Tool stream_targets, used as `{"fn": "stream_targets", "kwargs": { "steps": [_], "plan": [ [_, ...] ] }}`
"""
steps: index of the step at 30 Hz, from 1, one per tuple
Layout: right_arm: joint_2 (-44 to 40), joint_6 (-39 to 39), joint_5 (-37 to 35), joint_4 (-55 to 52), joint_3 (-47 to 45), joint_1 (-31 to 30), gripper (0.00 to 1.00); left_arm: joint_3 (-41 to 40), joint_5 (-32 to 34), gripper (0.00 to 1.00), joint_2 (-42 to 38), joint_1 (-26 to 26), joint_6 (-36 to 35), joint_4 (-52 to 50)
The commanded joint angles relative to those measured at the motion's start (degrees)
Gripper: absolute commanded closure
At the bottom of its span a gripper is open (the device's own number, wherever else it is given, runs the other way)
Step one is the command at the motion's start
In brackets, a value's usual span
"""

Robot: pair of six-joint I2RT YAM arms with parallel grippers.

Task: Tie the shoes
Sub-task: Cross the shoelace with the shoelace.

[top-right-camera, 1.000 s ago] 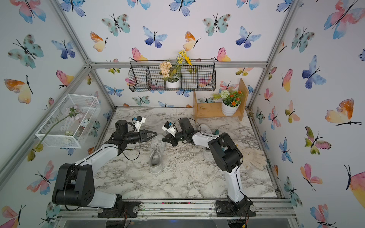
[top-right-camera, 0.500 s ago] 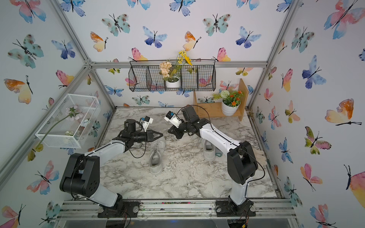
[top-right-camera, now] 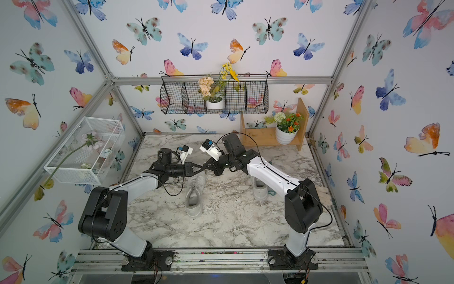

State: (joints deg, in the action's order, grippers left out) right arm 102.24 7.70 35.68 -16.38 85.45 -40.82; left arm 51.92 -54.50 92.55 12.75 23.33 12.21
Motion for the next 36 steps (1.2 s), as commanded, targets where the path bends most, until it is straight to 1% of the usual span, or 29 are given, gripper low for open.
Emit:
{"fn": "stream_targets", "kwargs": {
  "steps": [1, 6, 15, 19, 21, 24, 29, 32, 36],
  "plan": [
    [1.9, -2.1, 1.0, 6.1, -1.1, -0.7, 0.98, 0.9, 1.6, 1.0, 0.6, 0.0, -0.5, 0.7],
    [4.3, -2.2, 0.3, 8.6, -2.3, -1.5, 0.98, 0.9, 1.7, 1.0, 0.6, 0.0, -0.4, 0.4],
    [7.4, 0.2, -6.0, 10.4, -5.7, -2.6, 0.98, 1.0, 2.0, 1.0, 0.3, 0.1, -0.7, -0.3],
    [9.4, 1.1, -7.5, 9.9, -6.9, -2.8, 0.97, 0.7, 3.1, 1.0, -0.1, 0.1, -0.7, -0.8],
    [10.6, 1.3, -7.5, 8.6, -6.6, -2.9, 0.9, 0.4, 4.3, 1.0, -0.6, 0.1, -0.7, -1.5],
    [11.2, 1.9, -7.7, 5.4, -5.4, -2.9, 0.78, -0.2, 6.1, 1.0, -1.6, 0.1, -0.9, -2.3],
    [10.0, 4.3, -8.5, -0.1, -4.8, -2.7, 0.62, -1.8, 8.7, 1.0, -3.7, -0.3, -0.8, -3.3],
    [8.3, 5.9, -9.2, -1.7, -6.0, -2.1, 0.56, -3.0, 9.9, 1.0, -5.1, -1.3, -0.2, -3.4],
    [5.7, 6.5, -6.5, 2.1, -10.8, 0.1, 0.53, -5.1, 11.2, 1.0, -7.2, -3.4, 0.6, -3.5]
  ]
}}
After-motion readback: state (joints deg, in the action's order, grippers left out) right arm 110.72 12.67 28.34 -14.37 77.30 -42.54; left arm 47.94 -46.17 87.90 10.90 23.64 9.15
